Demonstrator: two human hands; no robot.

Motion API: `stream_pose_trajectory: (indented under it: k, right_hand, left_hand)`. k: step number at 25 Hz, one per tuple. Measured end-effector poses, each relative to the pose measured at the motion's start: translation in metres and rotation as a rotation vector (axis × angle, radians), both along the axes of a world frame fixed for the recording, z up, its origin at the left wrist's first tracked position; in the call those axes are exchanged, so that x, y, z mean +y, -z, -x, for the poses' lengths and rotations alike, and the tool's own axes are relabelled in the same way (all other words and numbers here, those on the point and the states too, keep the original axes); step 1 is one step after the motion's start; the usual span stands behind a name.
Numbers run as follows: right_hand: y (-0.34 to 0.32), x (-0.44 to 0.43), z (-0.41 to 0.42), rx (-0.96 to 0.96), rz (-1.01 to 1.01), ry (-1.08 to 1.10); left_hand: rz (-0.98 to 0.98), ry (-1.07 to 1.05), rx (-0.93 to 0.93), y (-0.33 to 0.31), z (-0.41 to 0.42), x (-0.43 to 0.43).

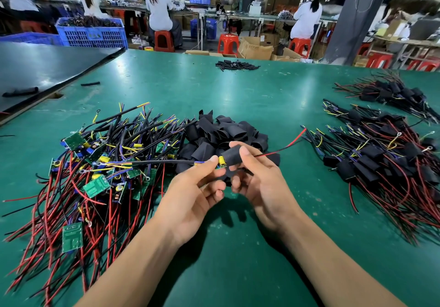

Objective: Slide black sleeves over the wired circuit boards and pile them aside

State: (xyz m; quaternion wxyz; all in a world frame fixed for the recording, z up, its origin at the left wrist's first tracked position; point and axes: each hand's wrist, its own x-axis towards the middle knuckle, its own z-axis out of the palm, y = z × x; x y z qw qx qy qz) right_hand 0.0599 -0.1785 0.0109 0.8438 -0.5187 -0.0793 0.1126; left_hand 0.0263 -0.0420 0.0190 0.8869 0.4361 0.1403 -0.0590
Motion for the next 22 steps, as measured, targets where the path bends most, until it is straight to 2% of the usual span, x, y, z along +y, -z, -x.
stream_pose_trajectory:
  k: [4,7,13,17,22]
  right_hand:
    - [-0.006,-0.011,-0.004,-0.071,0.000,-0.048]
    - [-0.009,-0.017,-0.006,-0.088,-0.009,-0.067]
    - [-0.008,-0.017,-0.005,-0.067,-0.035,-0.095]
    - [-0.004,-0.010,-0.004,-0.055,0.031,-0.078]
    - [-0.003,-0.015,-0.006,-0.082,0.104,-0.056]
  left_hand:
    - [0.078,0.034,-0.004,-0.002,0.000,0.003]
    - [0.112,0.094,-0.074,-0.004,0.001,0.008]
    - [0.071,0.081,-0.104,-0.003,0.003,0.006]
    - [-0.004,0.045,-0.106,-0.001,0.002,0.008]
    - [-0.023,0.102,-0.079,-0.001,0.002,0.011]
